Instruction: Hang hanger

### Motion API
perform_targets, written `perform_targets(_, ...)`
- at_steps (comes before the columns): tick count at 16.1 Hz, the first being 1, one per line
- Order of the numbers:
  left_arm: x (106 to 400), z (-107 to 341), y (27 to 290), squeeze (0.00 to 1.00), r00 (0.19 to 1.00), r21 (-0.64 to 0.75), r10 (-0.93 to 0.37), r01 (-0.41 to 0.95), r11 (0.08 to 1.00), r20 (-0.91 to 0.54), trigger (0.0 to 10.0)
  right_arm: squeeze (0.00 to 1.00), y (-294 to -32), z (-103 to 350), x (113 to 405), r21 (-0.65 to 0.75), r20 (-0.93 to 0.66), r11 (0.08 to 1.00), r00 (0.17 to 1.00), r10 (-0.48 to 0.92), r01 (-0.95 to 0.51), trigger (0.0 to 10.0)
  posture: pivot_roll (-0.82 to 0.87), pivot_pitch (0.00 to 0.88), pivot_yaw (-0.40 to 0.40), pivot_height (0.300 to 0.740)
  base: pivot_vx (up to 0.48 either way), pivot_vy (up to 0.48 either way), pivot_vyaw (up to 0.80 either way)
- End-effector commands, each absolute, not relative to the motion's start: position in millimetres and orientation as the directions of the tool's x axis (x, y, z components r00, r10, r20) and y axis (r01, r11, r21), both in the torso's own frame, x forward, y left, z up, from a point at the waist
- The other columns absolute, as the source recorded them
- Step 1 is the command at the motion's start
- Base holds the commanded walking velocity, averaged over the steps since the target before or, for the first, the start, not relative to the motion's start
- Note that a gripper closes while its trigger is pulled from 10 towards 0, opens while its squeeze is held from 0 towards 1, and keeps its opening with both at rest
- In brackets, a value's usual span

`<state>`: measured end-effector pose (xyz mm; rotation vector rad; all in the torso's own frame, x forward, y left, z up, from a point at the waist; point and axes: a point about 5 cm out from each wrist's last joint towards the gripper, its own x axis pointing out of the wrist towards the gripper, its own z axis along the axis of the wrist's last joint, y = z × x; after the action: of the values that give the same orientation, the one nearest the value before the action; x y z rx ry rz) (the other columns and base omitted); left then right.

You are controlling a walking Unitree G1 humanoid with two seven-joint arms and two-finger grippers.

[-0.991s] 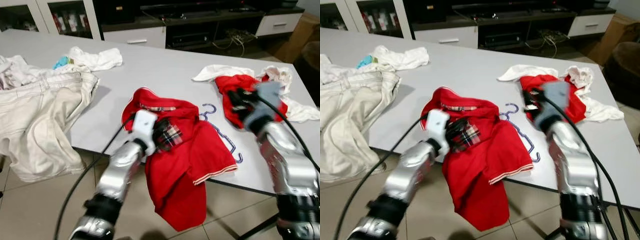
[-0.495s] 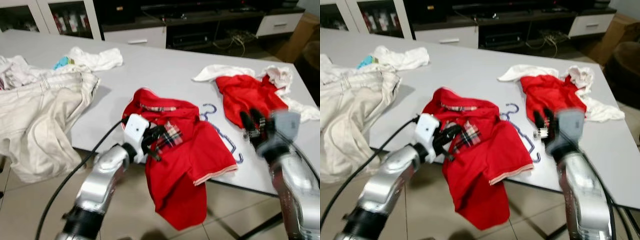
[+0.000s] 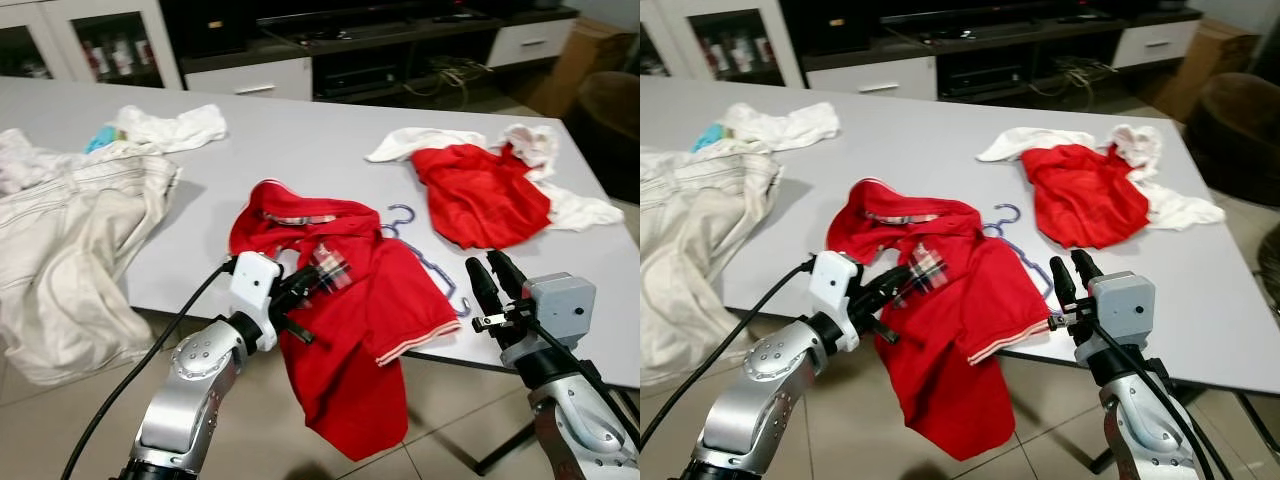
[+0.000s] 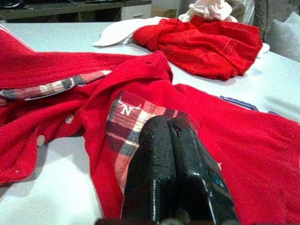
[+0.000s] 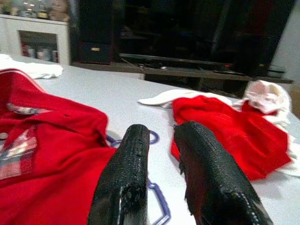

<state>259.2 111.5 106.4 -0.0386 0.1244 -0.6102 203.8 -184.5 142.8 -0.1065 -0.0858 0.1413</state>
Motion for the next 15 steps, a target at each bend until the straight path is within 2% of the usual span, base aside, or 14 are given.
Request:
perform_targets(1, 258, 108, 115, 0.0, 0.83, -0.068, -0.549, 0.544, 0.836, -0.103, 10.0, 0.0, -183, 147, 201, -0.12, 0.101, 0.985, 0.985, 0.14, -0.127, 10.0, -0.13, 0.0, 0.047, 0.74, 0.0, 0.0, 0.0)
perform_targets(3, 256, 107, 114, 0.0, 0.844, -0.079, -0.528, 0.522, 0.849, -0.097, 10.0, 0.0, -183, 146, 200, -0.126, 0.103, 0.985, 0.986, 0.135, -0.122, 10.0, -0.13, 0.0, 0.045, 0.74, 0.0, 0.0, 0.0)
perform_targets(5, 254, 107, 113, 0.0, 0.862, -0.095, -0.499, 0.492, 0.865, -0.083, 10.0, 0.0, -181, 146, 199, -0.199, 0.115, 0.973, 0.983, 0.142, -0.118, 10.0, -0.12, 0.0, 0.039, 0.74, 0.0, 0.0, 0.0)
perform_targets(8, 252, 106, 112, 0.0, 0.881, -0.125, -0.466, 0.454, 0.882, -0.082, 10.0, 0.0, -182, 139, 200, -0.163, 0.096, 0.981, 0.988, 0.119, -0.102, 10.0, -0.11, 0.0, 0.028, 0.74, 0.0, 0.0, 0.0)
perform_targets(15, 249, 111, 106, 0.0, 0.881, -0.027, -0.47, 0.469, 0.883, -0.054, 10.0, 0.0, -182, 142, 207, -0.109, 0.132, 0.989, 0.985, 0.11, -0.096, 10.0, -0.11, 0.0, 0.042, 0.74, 0.0, 0.0, 0.0)
